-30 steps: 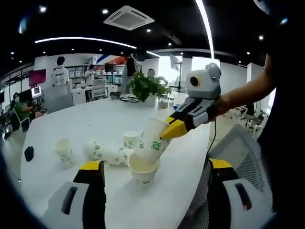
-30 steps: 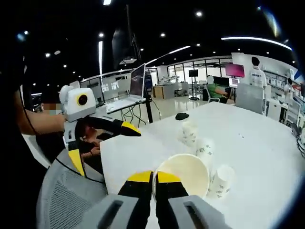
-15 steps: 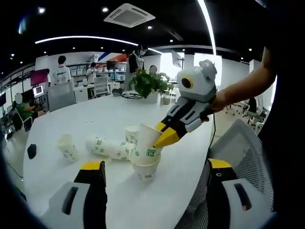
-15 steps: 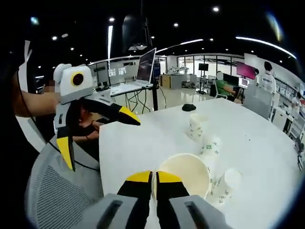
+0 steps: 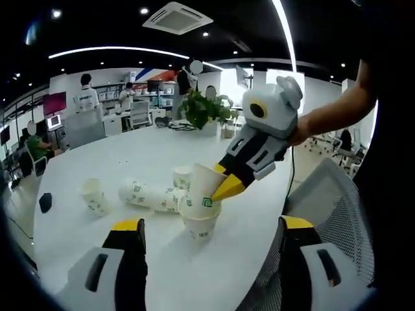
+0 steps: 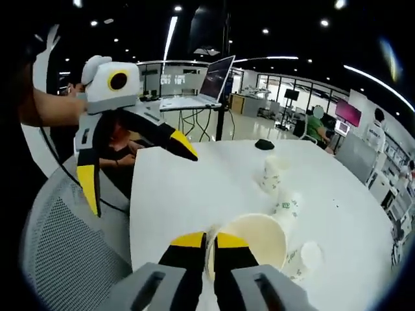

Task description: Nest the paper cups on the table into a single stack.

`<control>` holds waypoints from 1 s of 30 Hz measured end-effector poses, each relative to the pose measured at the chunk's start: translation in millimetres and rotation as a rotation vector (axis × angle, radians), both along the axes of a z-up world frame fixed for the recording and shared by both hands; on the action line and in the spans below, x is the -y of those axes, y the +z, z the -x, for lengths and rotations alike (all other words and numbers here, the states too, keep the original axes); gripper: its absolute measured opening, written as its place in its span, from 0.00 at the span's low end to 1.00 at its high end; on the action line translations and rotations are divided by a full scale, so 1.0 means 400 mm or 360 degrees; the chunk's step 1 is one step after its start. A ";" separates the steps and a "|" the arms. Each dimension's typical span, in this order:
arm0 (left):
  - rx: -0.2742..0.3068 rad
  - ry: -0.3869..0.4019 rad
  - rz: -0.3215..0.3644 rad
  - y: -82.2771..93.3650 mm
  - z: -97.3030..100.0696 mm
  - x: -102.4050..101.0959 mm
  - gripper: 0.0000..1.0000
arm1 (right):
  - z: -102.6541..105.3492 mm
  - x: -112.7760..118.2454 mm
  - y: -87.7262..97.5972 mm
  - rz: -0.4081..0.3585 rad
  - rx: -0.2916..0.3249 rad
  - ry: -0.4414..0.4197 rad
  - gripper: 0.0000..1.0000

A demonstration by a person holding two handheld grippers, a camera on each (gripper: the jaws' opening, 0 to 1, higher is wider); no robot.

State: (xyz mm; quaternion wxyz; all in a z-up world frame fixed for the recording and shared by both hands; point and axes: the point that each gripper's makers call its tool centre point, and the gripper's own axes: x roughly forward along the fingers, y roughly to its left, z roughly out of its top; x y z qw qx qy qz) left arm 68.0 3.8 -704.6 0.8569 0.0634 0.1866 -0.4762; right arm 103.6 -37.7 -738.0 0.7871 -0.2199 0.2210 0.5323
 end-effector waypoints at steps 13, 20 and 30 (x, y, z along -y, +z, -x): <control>0.0000 0.0010 0.0002 0.007 0.003 0.006 0.82 | 0.001 -0.001 0.021 0.0045 0.0052 0.0037 0.04; 0.0008 0.0028 0.0010 0.009 -0.001 0.000 0.82 | 0.004 -0.004 0.023 0.0042 0.0050 0.0027 0.06; 0.0015 0.0071 0.0039 0.010 -0.018 -0.015 0.81 | 0.002 0.012 0.041 -0.0022 0.0044 -0.0070 0.17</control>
